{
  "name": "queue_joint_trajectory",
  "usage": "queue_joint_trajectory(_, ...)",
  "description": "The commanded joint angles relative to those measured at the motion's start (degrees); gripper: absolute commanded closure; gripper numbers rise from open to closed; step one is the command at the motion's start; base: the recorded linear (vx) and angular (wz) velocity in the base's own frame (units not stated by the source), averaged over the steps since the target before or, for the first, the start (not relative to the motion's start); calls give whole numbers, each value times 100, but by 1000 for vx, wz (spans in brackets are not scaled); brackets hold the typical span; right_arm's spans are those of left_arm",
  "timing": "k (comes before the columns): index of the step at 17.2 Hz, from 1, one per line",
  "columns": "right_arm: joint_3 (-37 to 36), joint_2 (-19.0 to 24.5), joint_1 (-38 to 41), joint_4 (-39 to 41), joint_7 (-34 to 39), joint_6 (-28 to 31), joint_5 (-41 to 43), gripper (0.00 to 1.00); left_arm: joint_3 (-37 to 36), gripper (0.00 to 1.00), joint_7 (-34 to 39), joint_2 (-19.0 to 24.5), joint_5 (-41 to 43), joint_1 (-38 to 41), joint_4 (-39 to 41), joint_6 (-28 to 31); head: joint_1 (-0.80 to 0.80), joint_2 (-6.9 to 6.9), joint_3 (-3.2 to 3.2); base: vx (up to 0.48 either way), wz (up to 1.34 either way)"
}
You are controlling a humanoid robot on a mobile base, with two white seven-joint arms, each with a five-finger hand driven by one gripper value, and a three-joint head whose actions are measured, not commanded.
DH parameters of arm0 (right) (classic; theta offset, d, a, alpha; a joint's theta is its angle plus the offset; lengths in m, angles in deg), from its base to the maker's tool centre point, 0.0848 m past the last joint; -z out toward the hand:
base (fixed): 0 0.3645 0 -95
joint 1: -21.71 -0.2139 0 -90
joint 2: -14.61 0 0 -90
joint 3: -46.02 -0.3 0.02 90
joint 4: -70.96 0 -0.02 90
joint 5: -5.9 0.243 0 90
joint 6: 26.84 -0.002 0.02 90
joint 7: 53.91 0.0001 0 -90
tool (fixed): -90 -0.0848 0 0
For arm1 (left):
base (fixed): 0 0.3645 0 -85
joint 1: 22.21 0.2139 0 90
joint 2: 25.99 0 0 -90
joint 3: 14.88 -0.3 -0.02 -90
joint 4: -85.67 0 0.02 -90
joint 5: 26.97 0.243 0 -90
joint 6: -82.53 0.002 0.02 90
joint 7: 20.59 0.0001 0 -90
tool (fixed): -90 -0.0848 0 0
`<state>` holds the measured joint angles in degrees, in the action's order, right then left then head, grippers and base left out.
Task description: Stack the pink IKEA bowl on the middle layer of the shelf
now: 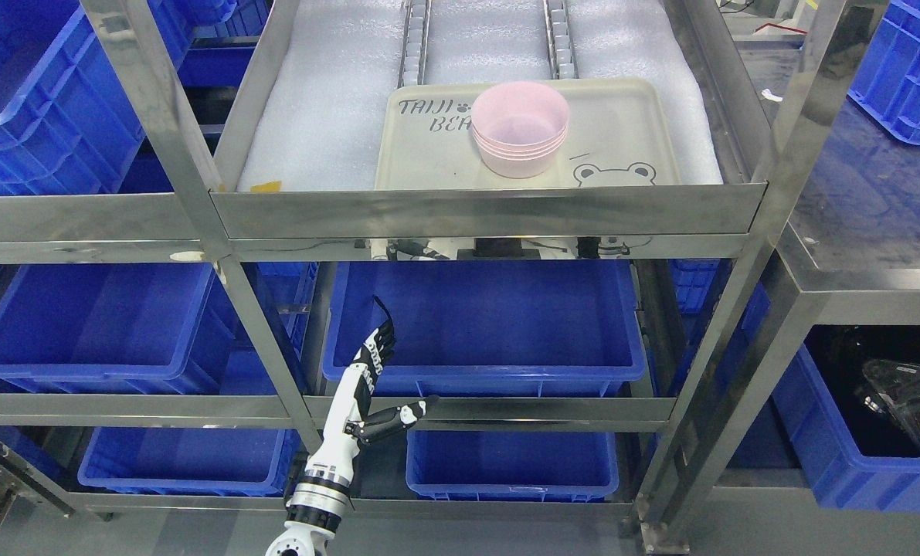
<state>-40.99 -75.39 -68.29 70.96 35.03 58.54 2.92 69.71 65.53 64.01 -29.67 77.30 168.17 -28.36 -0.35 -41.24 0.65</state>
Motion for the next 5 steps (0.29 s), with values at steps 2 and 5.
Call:
queue_joint_trajectory(2,0,-100,18,100,0,-4,0,0,-267,0,273,100,-205,340,618,-38,0,0,0,0,0)
queue_joint_trajectory(5,0,-100,18,100,0,-4,0,0,-426,0,283,100,-205,473,618,-38,0,0,0,0,0)
